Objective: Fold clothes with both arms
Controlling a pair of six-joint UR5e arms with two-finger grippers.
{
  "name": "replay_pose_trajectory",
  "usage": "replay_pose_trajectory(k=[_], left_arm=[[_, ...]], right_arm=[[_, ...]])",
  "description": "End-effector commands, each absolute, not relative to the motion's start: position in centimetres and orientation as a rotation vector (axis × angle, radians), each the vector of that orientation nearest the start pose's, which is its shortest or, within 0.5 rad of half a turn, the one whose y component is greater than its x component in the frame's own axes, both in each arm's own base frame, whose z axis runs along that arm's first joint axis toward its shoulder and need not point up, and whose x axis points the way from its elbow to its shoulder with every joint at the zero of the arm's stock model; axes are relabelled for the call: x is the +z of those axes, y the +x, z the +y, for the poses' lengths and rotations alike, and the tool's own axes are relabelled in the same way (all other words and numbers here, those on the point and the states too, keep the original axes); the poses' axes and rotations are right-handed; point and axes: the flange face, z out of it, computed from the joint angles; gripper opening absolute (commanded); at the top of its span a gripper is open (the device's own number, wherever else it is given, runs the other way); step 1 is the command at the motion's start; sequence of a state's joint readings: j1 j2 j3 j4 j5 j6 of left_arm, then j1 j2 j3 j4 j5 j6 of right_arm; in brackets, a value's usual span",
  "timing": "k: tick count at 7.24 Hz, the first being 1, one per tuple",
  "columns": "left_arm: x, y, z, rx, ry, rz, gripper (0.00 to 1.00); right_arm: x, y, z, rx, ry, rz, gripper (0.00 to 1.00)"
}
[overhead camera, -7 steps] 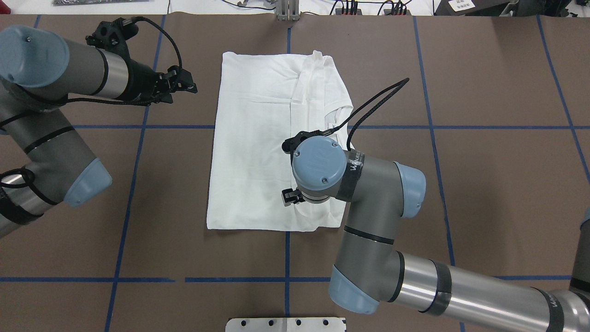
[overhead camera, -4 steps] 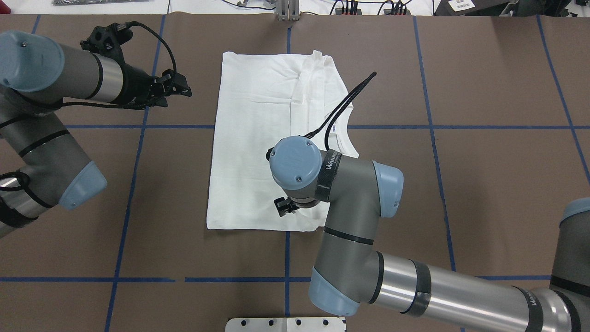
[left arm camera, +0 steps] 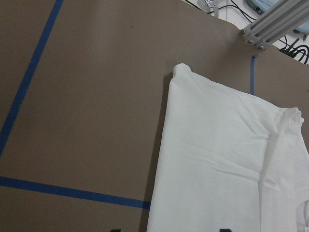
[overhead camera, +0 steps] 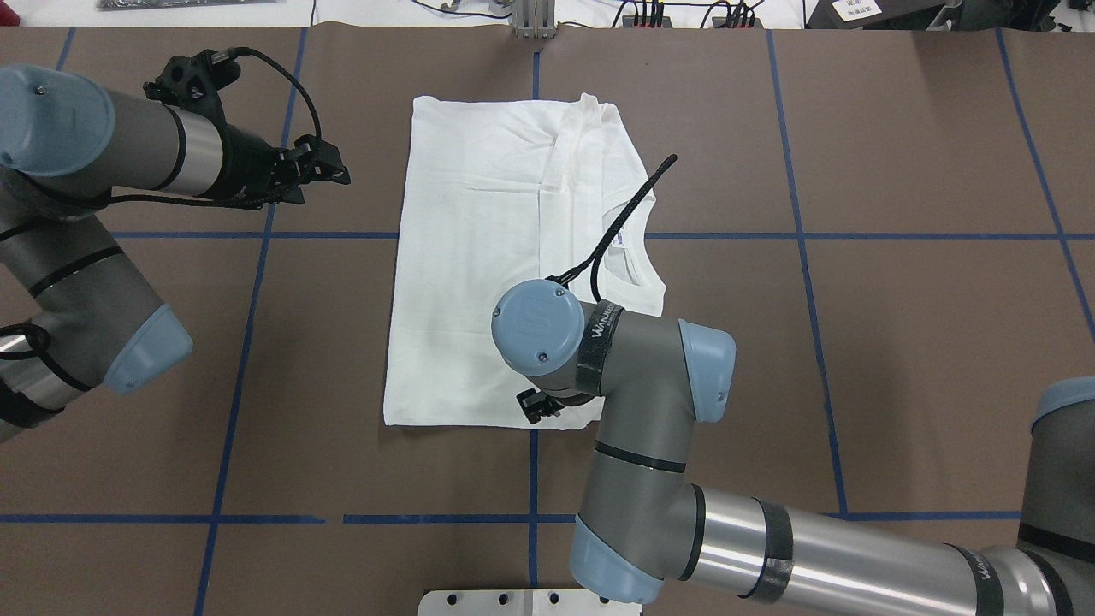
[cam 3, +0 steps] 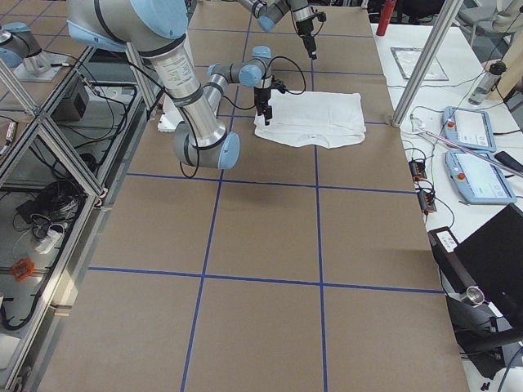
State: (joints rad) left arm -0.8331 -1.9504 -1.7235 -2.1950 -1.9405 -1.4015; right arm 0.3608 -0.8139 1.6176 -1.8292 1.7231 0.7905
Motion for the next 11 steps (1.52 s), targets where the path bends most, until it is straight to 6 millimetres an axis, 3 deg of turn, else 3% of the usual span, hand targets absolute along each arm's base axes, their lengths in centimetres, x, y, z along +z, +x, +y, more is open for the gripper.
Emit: replay_pose_trajectory(k=[1, 3, 4, 5, 7, 8, 9, 10, 11], left_arm=[[30.2, 34.4, -52.3, -0.369, 0.266, 1.17, 0.75], [28.8, 33.8, -51.8, -0.364, 0.276, 1.188, 0.75], [28.3, 33.8, -51.4, -0.368, 0.254, 1.204, 0.75], [28.3, 33.8, -51.4, -0.369, 0.255, 1.204, 0.75], [28.2, 33.6, -51.4, -0.37, 0.257, 1.207, 0.75], [28.1, 33.6, -51.3, -0.366, 0.256, 1.208, 0.75], [27.9, 33.4, -51.2, -0.366, 0.259, 1.212, 0.75], [28.0, 33.3, -51.2, -0.368, 0.26, 1.211, 0.75], [27.7, 33.2, -51.2, -0.367, 0.262, 1.216, 0.75]], right_arm=[[25.3, -58.1, -35.4, -0.478, 0.169, -0.515, 1.0], [29.3, -53.2, -33.8, -0.478, 0.161, -0.494, 1.0], [29.4, -51.1, -33.1, -0.467, 0.16, -0.495, 1.0], [28.5, -50.7, -32.6, -0.469, 0.16, -0.502, 1.0], [24.7, -52.2, -33.4, -0.467, 0.213, -0.541, 1.0], [22.3, -54.3, -34.3, -0.466, 0.235, -0.569, 1.0], [21.5, -56.9, -35.3, -0.462, 0.26, -0.607, 1.0], [22.0, -58.7, -36.0, -0.437, 0.269, -0.639, 0.97], [20.5, -60.5, -36.7, -0.438, 0.277, -0.648, 0.87]])
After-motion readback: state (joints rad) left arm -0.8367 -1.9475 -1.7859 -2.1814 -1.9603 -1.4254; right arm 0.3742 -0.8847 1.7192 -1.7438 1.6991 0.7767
